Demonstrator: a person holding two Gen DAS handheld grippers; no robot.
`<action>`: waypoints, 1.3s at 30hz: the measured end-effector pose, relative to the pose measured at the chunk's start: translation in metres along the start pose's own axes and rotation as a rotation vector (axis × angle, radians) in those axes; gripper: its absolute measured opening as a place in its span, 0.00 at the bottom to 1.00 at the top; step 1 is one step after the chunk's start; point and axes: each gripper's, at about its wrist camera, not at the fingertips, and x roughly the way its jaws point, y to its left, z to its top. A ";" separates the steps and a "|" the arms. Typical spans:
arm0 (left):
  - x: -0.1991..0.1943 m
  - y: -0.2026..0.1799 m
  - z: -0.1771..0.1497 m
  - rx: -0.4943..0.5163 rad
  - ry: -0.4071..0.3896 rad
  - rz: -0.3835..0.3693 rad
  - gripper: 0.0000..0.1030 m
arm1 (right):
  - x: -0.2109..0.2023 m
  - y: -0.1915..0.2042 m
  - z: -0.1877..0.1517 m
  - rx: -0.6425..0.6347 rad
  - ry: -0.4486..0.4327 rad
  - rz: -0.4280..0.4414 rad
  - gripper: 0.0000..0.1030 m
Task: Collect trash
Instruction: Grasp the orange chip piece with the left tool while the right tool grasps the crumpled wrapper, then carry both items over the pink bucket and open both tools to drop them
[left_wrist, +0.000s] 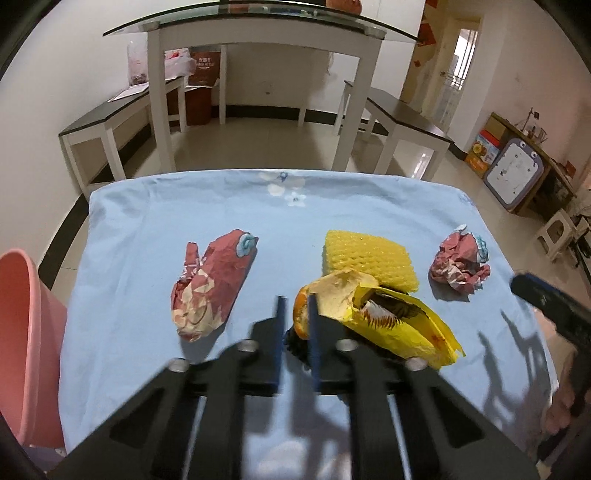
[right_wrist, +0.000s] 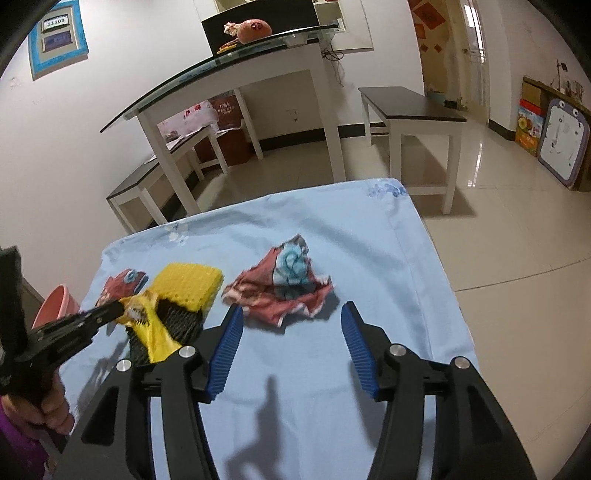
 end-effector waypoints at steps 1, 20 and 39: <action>-0.001 0.001 0.000 -0.002 -0.001 -0.004 0.06 | 0.005 0.000 0.004 -0.001 0.004 -0.002 0.55; -0.041 0.026 -0.020 -0.085 -0.036 -0.016 0.04 | 0.056 0.008 0.018 0.006 0.095 0.125 0.25; -0.104 0.032 -0.028 -0.095 -0.175 0.019 0.04 | -0.049 0.058 0.002 -0.081 -0.107 0.163 0.04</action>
